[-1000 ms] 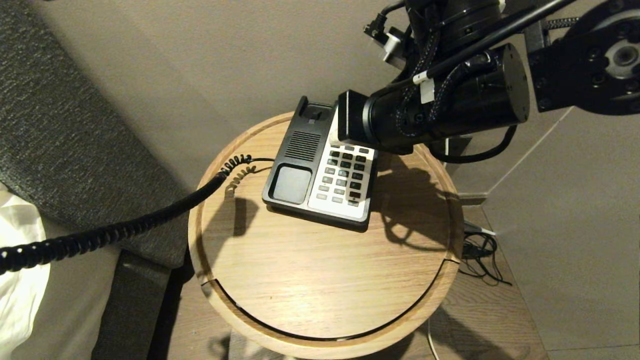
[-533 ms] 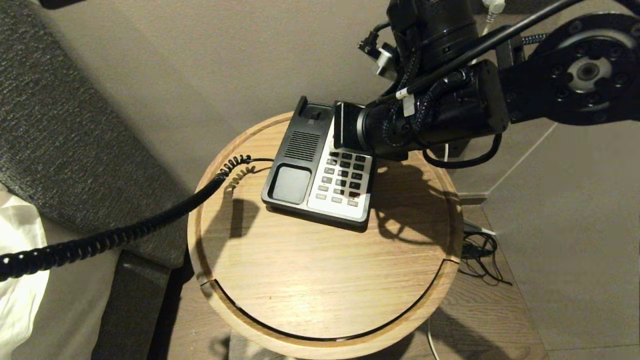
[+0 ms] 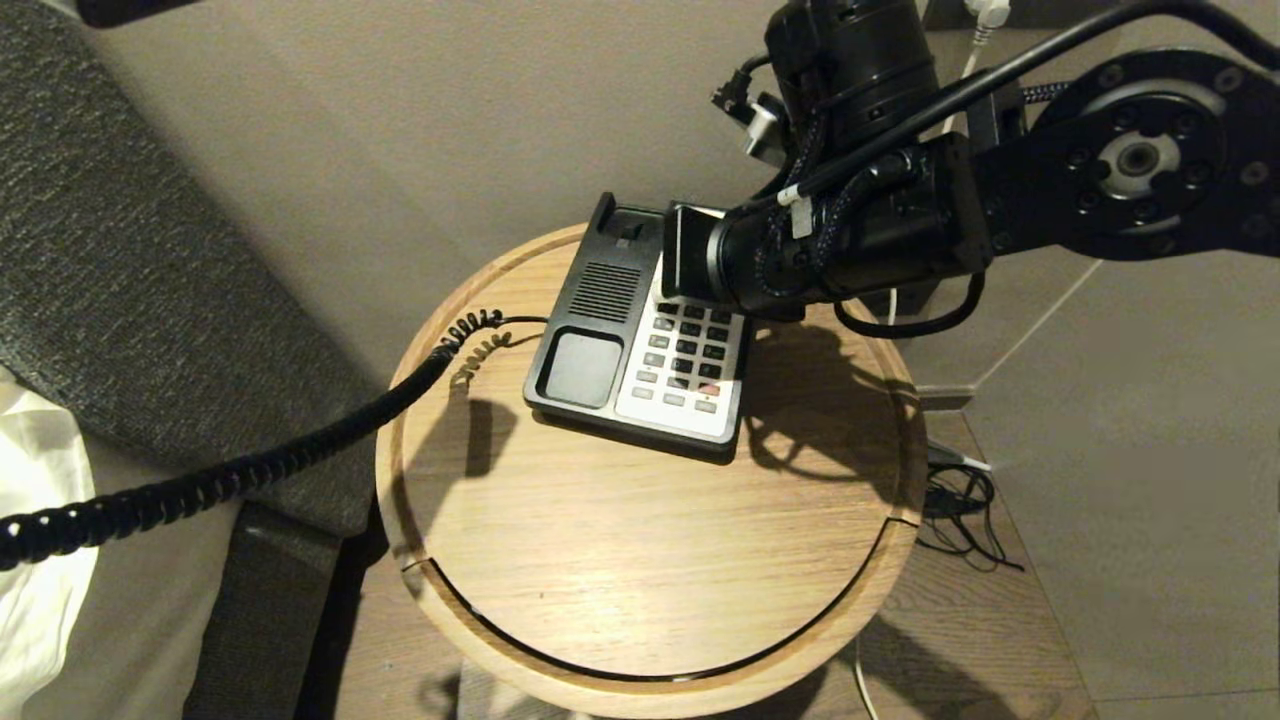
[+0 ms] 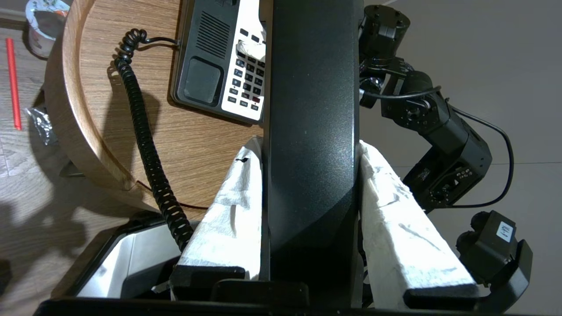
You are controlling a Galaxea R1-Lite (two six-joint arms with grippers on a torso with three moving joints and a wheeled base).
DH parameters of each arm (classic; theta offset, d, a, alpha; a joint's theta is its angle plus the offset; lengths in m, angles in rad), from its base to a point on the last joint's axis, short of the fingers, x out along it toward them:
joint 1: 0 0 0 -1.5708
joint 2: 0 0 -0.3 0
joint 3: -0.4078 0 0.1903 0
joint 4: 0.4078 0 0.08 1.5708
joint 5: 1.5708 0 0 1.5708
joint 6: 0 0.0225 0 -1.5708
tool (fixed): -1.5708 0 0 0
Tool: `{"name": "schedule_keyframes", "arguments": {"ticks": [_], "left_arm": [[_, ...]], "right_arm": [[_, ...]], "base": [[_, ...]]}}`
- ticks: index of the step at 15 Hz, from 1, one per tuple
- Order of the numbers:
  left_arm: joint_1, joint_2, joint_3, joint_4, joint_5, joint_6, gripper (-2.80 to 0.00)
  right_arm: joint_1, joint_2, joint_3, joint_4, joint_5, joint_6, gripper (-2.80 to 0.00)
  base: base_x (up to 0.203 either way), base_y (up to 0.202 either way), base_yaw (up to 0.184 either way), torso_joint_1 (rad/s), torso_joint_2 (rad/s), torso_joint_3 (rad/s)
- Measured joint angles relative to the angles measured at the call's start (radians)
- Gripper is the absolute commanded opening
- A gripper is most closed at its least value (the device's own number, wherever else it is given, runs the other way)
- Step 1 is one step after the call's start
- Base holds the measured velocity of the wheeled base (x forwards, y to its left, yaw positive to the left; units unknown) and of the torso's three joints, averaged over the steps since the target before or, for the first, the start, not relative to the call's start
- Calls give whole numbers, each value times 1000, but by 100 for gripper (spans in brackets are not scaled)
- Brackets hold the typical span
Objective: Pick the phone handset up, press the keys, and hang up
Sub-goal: Dial the number
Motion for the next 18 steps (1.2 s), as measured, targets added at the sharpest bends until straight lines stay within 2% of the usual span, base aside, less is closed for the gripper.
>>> {"name": "schedule_keyframes", "arguments": {"ticks": [6, 18], "left_arm": [[0, -12, 13, 0, 0, 0, -280], [1, -36, 41, 0, 0, -1, -280]], "right_arm": [[-19, 2, 15, 1, -9, -8, -280], [-6, -27, 6, 7, -23, 1, -280]], "base": [[0, 0, 0, 0, 0, 0], [0, 0, 0, 0, 0, 0]]}}
